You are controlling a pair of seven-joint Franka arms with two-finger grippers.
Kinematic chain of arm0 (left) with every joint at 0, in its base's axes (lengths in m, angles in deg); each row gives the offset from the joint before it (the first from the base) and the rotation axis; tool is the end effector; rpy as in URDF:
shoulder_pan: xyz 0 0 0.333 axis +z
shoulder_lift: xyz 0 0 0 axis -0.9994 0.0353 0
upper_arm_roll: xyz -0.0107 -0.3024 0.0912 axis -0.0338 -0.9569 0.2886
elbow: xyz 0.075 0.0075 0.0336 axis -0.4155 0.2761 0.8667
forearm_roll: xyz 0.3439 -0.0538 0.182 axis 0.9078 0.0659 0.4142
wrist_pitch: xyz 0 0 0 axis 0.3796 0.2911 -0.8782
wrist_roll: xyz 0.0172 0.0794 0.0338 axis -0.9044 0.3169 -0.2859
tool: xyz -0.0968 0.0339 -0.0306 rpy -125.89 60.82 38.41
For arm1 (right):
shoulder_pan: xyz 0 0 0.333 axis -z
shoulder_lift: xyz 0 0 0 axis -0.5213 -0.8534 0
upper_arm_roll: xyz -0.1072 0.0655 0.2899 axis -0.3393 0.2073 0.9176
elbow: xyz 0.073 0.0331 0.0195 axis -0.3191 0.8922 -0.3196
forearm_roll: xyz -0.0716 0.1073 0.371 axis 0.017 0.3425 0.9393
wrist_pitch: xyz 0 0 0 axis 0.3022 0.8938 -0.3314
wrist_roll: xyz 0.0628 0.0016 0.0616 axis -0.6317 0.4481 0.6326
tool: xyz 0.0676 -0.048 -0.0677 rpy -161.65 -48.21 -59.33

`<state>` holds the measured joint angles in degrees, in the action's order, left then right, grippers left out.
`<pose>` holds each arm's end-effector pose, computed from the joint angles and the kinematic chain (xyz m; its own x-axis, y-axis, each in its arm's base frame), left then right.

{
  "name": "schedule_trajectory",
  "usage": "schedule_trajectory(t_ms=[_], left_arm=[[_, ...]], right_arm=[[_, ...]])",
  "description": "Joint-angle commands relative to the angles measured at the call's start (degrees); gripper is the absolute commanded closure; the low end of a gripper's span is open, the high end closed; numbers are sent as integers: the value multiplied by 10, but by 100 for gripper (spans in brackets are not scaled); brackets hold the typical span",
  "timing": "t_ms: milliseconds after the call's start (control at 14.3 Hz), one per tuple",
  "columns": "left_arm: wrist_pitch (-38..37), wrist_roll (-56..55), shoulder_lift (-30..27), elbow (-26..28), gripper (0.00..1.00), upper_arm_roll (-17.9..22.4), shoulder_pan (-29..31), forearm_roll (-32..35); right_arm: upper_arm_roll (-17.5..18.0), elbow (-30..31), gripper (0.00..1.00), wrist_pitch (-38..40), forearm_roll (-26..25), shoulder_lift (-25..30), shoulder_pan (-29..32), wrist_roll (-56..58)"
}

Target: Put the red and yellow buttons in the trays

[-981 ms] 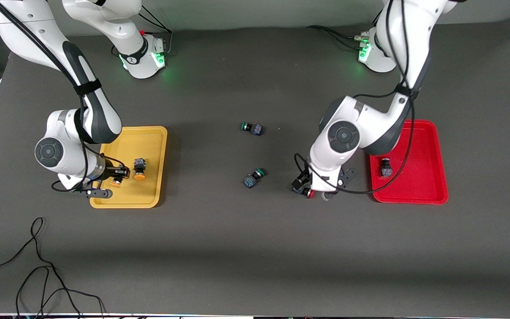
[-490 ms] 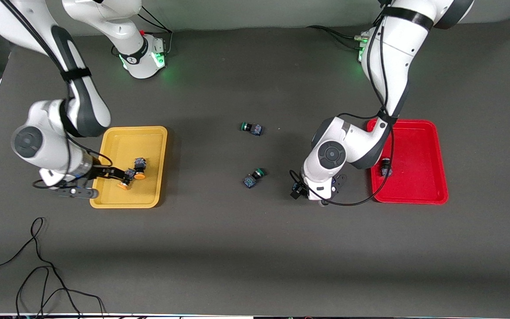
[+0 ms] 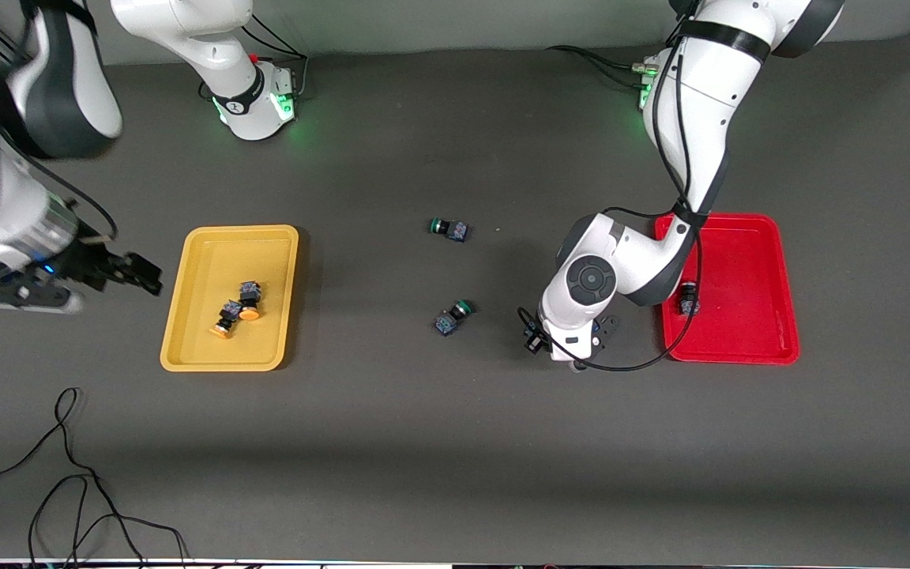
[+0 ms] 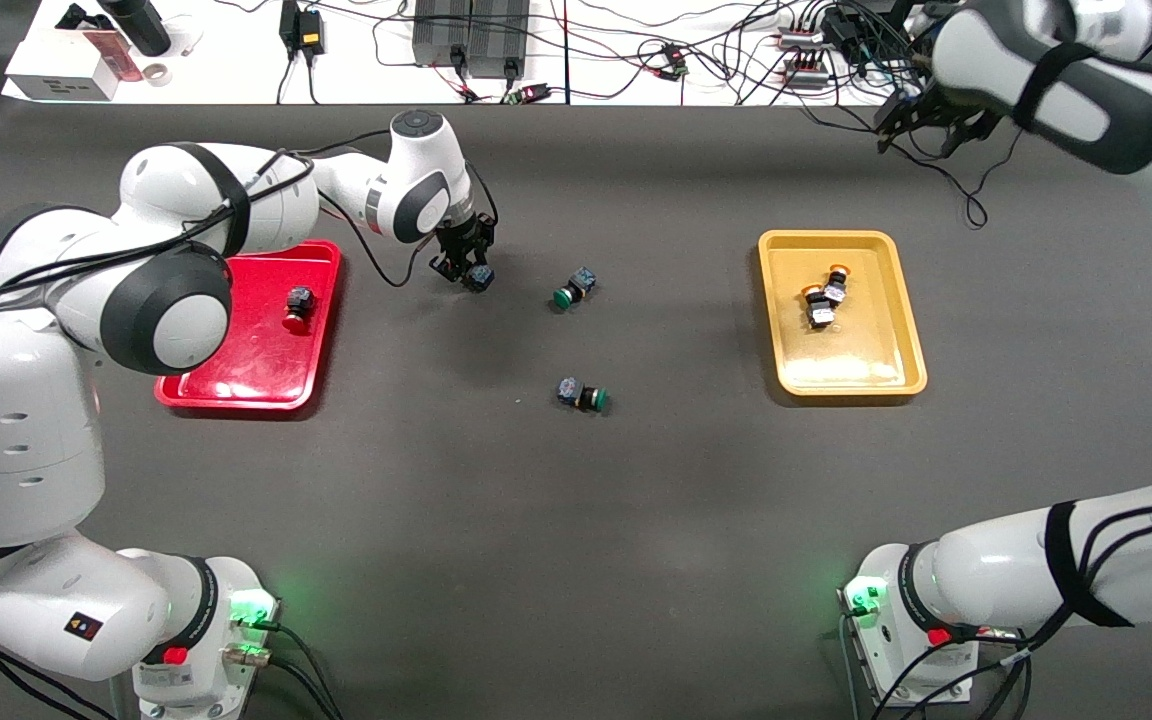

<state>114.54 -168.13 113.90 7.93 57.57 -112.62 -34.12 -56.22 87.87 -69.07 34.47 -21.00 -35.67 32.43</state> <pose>0.5821 -0.3521 0.1909 0.6472 0.7568 -0.0910 0.7615 -0.6473 0.0332 0.5555 0.0123 0.5153 0.9908 -0.1127 0.0755 -0.1142 -0.9933 0.0157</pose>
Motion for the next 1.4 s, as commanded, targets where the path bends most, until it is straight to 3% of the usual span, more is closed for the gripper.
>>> schedule_trajectory(t_ms=[0, 140, 420, 631, 771, 981, 1191, 1331], left_arm=[[-14, -11, 3, -19, 95, 9, -9, 23], [-61, 8, -12, -36, 100, 9, -3, 49], [-242, 259, -111, -43, 100, 4, 56, -16], [-324, 446, -189, 14, 100, 6, 132, -24], [-318, 569, -247, 93, 100, 7, 196, -20], [-285, 718, -256, 148, 100, 9, 275, 15], [-139, 791, -252, 258, 100, 9, 323, 64], [-68, 832, -236, 292, 100, 9, 350, 73]], right_arm=[[-3, -26, 0, 43, 15, 21, -4, 21], [-1, -40, 0, 60, 16, 26, -5, 21], [7, -50, 0, 74, 16, 24, -7, 21], [10, -48, 0, 75, 26, 24, -8, 21], [10, -43, 0, 75, 30, 24, -7, 24], [9, -44, 0, 75, 31, 22, -7, 25], [9, -41, 0, 74, 33, 19, -9, 24], [9, -37, 0, 72, 33, 18, -15, 23]])
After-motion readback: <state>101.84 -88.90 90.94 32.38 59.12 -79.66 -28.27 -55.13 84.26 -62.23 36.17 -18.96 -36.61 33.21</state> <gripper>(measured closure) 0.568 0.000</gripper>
